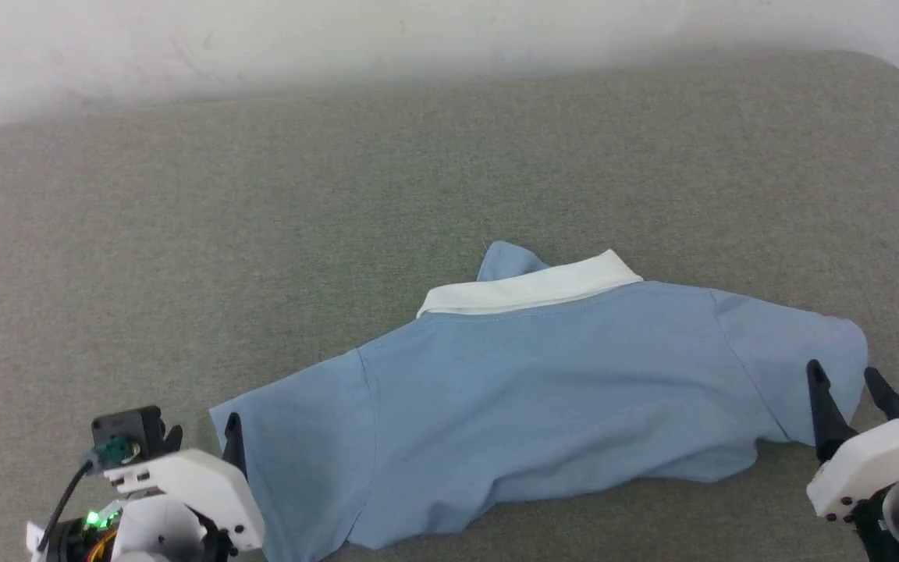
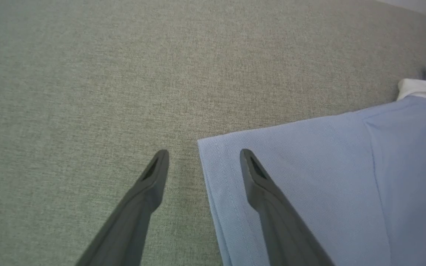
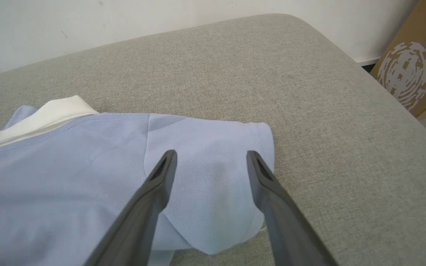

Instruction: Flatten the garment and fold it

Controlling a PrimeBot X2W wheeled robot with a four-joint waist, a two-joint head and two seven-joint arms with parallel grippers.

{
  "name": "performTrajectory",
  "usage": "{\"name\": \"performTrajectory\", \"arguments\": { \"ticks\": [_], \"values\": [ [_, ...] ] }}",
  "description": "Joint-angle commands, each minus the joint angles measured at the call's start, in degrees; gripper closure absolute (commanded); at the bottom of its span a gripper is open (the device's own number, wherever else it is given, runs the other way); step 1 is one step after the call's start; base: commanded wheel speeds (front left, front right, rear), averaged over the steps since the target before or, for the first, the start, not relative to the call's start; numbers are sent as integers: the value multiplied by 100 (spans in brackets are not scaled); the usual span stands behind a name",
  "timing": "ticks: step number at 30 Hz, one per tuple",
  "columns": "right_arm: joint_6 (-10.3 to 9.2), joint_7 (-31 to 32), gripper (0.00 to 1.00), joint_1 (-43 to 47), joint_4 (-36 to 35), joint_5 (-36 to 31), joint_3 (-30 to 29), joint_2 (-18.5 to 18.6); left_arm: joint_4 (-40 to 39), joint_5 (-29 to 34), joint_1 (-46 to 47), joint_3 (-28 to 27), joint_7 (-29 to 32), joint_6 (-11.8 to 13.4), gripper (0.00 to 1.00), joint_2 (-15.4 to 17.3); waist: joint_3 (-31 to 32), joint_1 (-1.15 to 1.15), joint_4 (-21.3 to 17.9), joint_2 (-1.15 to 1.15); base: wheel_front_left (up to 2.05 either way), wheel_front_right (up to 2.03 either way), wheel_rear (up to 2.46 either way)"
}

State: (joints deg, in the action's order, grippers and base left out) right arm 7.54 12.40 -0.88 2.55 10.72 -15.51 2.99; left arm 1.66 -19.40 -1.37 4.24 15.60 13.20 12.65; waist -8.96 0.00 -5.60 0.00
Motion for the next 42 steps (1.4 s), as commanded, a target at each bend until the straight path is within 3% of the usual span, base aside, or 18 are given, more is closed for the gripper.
{"name": "performTrajectory", "arguments": {
  "ticks": [1, 5, 11, 16, 17, 18, 23, 28, 34, 42],
  "values": [
    [-5, -33, 0, 23, -54, 52, 77, -11, 56, -49, 171, 10, 195, -14, 0, 53, -44, 0, -55, 0, 0, 0, 0],
    [-5, -27, 0, 5, -151, 100, 234, -11, 247, -166, 469, 32, 657, -25, 0, 99, -129, 0, -162, 0, 0, 0, 0],
    [-5, 0, 0, -2, -255, 169, 418, -11, 570, -133, 706, 101, 1522, 151, 0, 266, -270, 0, -366, 0, 0, 0, 0],
    [-5, 61, 0, 28, -293, 177, 476, -11, 664, -291, 626, 251, 2224, 93, 0, 289, -296, 0, -468, 0, 0, 0, 0],
    [-5, 82, 0, 34, -301, 175, 485, -11, 660, -368, 577, 298, 2429, 43, 58, 287, -294, 0, -481, 0, 0, 0, 0],
    [-5, 108, 0, 39, -313, 163, 495, -11, 629, -447, 529, 339, 2617, -9, 100, 285, -292, 0, -490, 0, 0, 0, 0],
    [-5, 137, 0, -73, -385, -30, 454, 2, 330, -522, 426, 394, 2769, -97, 100, 337, -301, 0, -490, 0, 0, 0, 0],
    [-5, 1, 0, -632, -71, -181, 357, 374, 118, -463, 466, 416, 2552, -157, 100, 386, -381, 0, -437, 0, 0, 0, 0],
    [-5, 20, 0, -1643, 1167, -14, 177, 755, 70, -471, 609, 471, 2461, -203, 100, 357, -517, 0, -314, 0, 0, 0, 0],
    [-5, 1104, 0, -2573, 2817, 206, 161, 1011, 38, -513, 702, 515, 2352, -209, 100, 282, -655, 0, -167, 0, 0, 0, 0]
  ]
}}
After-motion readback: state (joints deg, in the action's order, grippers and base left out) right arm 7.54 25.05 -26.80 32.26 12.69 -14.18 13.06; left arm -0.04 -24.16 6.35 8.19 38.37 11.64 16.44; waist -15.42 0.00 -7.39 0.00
